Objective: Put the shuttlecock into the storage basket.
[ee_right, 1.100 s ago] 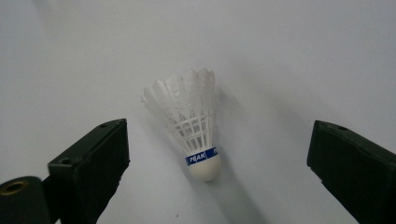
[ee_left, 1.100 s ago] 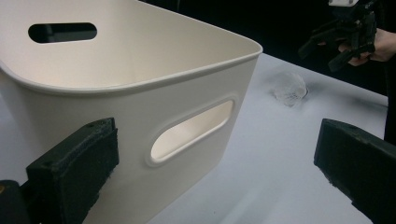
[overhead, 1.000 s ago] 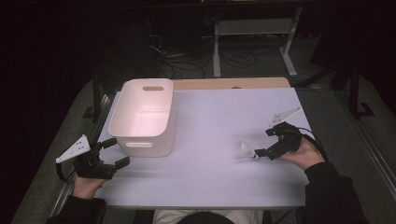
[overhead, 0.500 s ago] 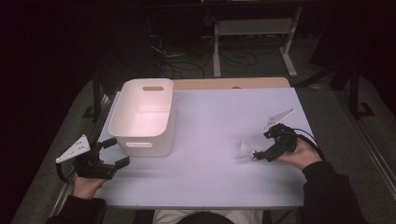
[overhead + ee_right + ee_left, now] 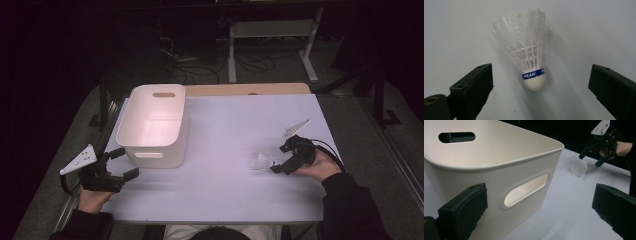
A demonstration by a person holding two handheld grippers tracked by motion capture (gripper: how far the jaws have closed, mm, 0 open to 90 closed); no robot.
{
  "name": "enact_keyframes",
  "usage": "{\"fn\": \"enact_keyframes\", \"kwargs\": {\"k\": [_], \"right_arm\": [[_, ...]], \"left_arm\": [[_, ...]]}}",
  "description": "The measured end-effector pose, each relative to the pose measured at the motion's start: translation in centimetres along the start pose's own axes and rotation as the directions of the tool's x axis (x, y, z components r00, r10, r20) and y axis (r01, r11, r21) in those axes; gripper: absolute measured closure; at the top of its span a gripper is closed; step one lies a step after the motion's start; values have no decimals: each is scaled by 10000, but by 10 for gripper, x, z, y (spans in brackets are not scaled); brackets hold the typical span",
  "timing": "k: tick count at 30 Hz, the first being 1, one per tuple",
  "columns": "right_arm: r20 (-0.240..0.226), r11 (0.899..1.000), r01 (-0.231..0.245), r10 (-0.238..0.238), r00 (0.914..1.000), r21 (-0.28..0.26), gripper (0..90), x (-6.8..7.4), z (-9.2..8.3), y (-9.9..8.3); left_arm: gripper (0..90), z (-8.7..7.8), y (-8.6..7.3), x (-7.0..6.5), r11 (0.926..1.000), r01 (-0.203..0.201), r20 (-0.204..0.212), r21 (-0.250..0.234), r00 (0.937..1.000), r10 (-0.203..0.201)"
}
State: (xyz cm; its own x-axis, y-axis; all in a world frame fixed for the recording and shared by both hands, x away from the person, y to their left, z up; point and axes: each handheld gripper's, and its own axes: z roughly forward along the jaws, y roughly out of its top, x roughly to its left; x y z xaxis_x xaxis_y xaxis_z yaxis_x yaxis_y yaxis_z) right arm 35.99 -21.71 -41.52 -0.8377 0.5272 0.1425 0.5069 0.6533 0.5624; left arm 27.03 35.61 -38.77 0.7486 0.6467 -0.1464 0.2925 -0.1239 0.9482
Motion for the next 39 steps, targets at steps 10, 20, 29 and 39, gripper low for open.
{"fn": "enact_keyframes", "kwargs": {"k": [10, 20, 29, 39], "right_arm": [[-38, 9986, 459, -458, 9989, 279, 163, 1, 4, -1], [-168, 9953, 767, -759, 9970, 598, 215, 2, 9, -1], [-204, 9942, 802, -790, 9967, 714, 389, 0, 11, -2], [-266, 9928, 923, -905, 9955, 769, 487, 1, 13, -1]], "left_arm": [[0, 0, 0, 0, 10000, -12, 13, 5, 10000, 12], [0, 0, 0, 0, 10000, -12, 12, 6, 10000, 12], [0, 0, 0, 0, 10000, -29, 19, 17, 10000, 29], [0, 0, 0, 0, 10000, -39, 16, 24, 10000, 39]]}}
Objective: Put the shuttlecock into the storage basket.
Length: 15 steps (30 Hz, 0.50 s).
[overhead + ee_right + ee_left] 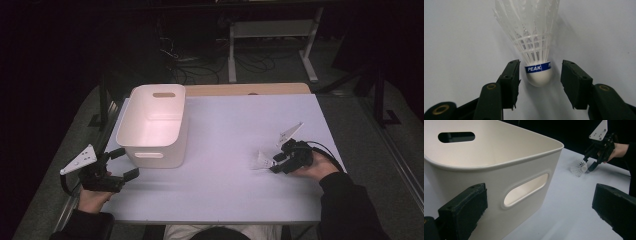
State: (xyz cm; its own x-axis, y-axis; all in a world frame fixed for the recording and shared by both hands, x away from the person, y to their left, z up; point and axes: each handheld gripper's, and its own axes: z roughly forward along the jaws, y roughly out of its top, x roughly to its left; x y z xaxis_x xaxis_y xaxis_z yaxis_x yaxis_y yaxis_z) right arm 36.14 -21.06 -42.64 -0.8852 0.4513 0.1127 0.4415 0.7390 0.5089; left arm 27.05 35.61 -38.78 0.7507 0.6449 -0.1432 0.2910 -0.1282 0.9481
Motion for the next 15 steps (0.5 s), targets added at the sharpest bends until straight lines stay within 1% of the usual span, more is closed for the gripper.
{"fn": "enact_keyframes", "kwargs": {"k": [9, 13, 15], "right_arm": [[54, 9997, 214, -214, 9998, 68, 564, 2, 3, 2], [63, 9997, 216, -217, 9997, 127, 620, 3, 5, 3], [34, 9997, 211, -212, 9998, 111, 631, 3, 4, 2]], "left_arm": [[0, 0, 0, 0, 10000, -3, 1, 3, 10000, 3], [0, 0, 0, 0, 10000, -3, 1, 4, 10000, 3], [0, 0, 0, 0, 10000, -3, 0, 2, 10000, 3]]}}
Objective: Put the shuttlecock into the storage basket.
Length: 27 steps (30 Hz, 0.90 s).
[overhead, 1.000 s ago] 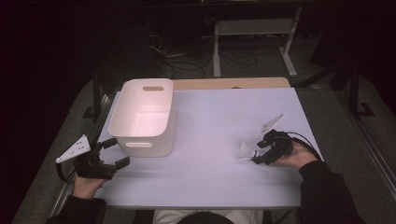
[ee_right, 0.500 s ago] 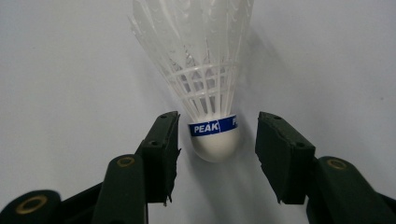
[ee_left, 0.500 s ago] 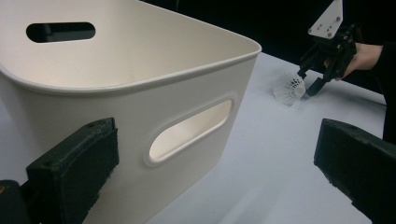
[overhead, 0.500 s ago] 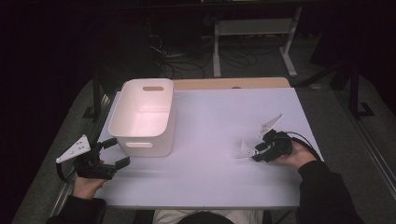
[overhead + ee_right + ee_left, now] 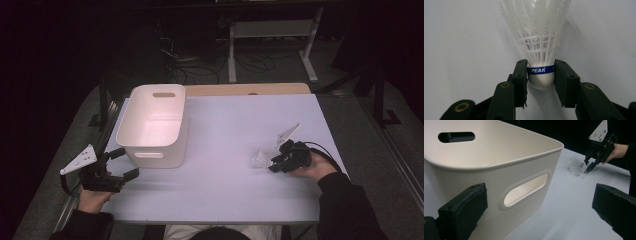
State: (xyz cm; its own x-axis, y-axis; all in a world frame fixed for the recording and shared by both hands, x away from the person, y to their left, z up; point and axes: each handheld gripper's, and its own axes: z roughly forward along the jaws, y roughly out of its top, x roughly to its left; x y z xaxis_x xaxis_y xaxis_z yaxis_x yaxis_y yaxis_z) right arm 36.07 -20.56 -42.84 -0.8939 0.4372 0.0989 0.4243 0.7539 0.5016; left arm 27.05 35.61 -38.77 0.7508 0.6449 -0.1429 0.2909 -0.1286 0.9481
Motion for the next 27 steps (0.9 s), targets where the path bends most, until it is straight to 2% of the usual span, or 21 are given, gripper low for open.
{"fn": "enact_keyframes", "kwargs": {"k": [12, 27], "right_arm": [[-67, 9994, -1, -1, 10000, -341, 642, 1, -7, 0], [19, 9956, -333, 336, 9994, -872, 644, 4, -24, 4]], "left_arm": [[0, 0, 0, 0, 10000, 0, -2, 3, 10000, 0], [0, 0, 0, 0, 10000, 0, -7, 0, 10000, 0]]}}
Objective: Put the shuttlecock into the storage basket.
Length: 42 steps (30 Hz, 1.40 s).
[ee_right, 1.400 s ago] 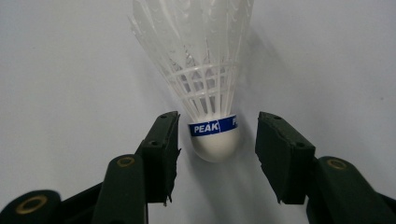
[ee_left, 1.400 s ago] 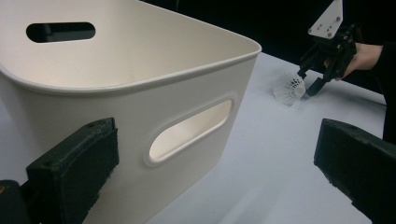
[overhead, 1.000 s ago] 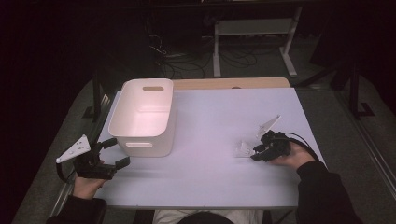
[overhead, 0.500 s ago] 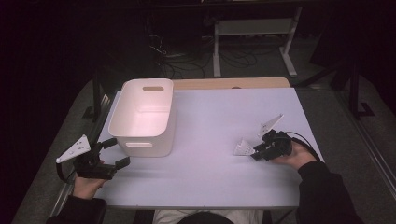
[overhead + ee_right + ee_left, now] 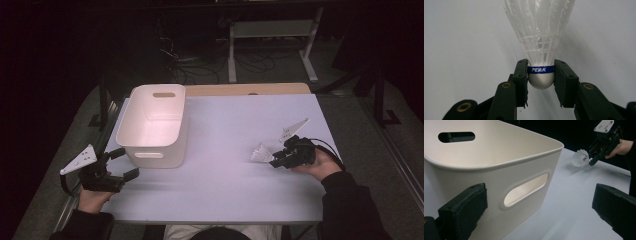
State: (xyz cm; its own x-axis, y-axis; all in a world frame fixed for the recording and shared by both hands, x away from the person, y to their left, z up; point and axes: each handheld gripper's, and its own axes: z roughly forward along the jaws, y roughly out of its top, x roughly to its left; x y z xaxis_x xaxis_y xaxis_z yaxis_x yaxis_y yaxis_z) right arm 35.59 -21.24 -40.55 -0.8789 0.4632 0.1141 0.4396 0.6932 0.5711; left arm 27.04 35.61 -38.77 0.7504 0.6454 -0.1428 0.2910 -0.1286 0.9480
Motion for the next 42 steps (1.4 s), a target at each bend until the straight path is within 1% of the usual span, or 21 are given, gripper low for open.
{"fn": "enact_keyframes", "kwargs": {"k": [10, 15, 33, 42], "right_arm": [[188, 9997, 60, -55, 9998, -251, 644, 3, -13, 10], [233, 9995, 134, -127, 9996, -290, 644, 5, -17, 16], [304, 9978, 465, -451, 9985, -474, 644, 10, -26, 41], [296, 9966, 638, -623, 9976, -526, 644, 13, -27, 55]], "left_arm": [[0, 0, 0, 0, 10000, 15, 2, 1, 10000, -15], [0, 0, 0, 0, 10000, -1, 4, 4, 10000, 1], [0, 0, 0, 0, 10000, 5, 7, 6, 10000, -5], [0, 0, 0, 0, 10000, 1, 7, 9, 10000, -1]]}}
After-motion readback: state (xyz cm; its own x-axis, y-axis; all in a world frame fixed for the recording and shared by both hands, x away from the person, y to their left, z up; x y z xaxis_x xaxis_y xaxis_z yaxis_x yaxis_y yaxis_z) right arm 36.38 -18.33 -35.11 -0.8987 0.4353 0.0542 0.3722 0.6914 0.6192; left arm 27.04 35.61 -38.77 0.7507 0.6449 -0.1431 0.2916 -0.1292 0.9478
